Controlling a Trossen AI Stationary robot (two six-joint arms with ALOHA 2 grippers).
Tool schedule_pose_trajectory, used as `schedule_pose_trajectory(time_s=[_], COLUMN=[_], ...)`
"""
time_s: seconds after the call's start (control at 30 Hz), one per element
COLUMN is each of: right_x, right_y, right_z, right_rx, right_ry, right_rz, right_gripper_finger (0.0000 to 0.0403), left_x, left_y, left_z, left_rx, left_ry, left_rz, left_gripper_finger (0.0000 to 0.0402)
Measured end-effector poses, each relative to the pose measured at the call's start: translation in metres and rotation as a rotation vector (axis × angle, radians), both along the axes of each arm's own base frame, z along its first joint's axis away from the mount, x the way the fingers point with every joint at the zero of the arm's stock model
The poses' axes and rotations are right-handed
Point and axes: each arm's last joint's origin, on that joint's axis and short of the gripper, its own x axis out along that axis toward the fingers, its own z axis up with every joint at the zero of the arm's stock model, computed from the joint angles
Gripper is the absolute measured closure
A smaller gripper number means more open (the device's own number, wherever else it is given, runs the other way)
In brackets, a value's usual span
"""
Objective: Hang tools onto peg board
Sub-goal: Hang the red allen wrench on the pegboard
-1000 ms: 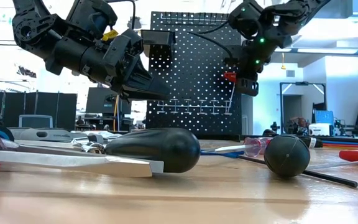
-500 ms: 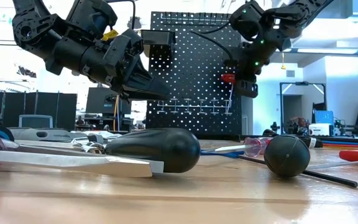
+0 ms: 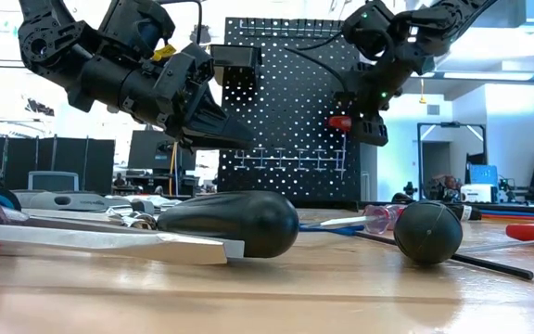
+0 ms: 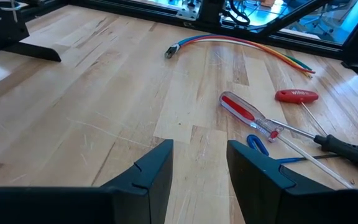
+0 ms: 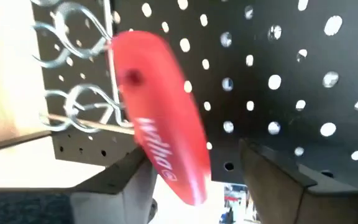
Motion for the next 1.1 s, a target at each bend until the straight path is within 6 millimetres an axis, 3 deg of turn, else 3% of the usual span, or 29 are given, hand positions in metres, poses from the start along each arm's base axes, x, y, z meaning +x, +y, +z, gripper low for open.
schedule_pose_trajectory(time_s=[0.4,0.6,0.73,0.9,1.0,1.1], right_x=[0.004,-0.004,-0.021,-0.045,-0.049,-0.049], right_y=[0.018,0.035,0.07,0.125,0.164,0.213], right_z=[0.003,0.015,0.021,0.017,0.002,-0.02], right_rx=[-0.075,-0.075,0.054,0.507,0.802,0.967], right_ry=[0.049,-0.002,-0.057,-0.225,-0.309,-0.338], right_rz=[-0.028,-0.031,0.058,0.163,0.2,0.23], right_gripper_finger=[0.0165,0.0175,0.018,0.0181,0.0181,0.0181], left_x=[0.0,0.0,0.0,-0.001,-0.001,0.0], left_y=[0.0,0.0,0.0,0.0,0.0,0.0], left_z=[0.0,0.0,-0.001,-0.002,-0.002,-0.001], left_rx=[0.0,0.0,0.001,0.001,0.001,0.001], left_ry=[0.0,0.002,0.013,0.02,0.019,0.012], left_rz=[0.0,0.0,0.0,0.0,0.0,0.0], left_gripper_finger=[0.0257,0.0257,0.0257,0.0257,0.0257,0.0257])
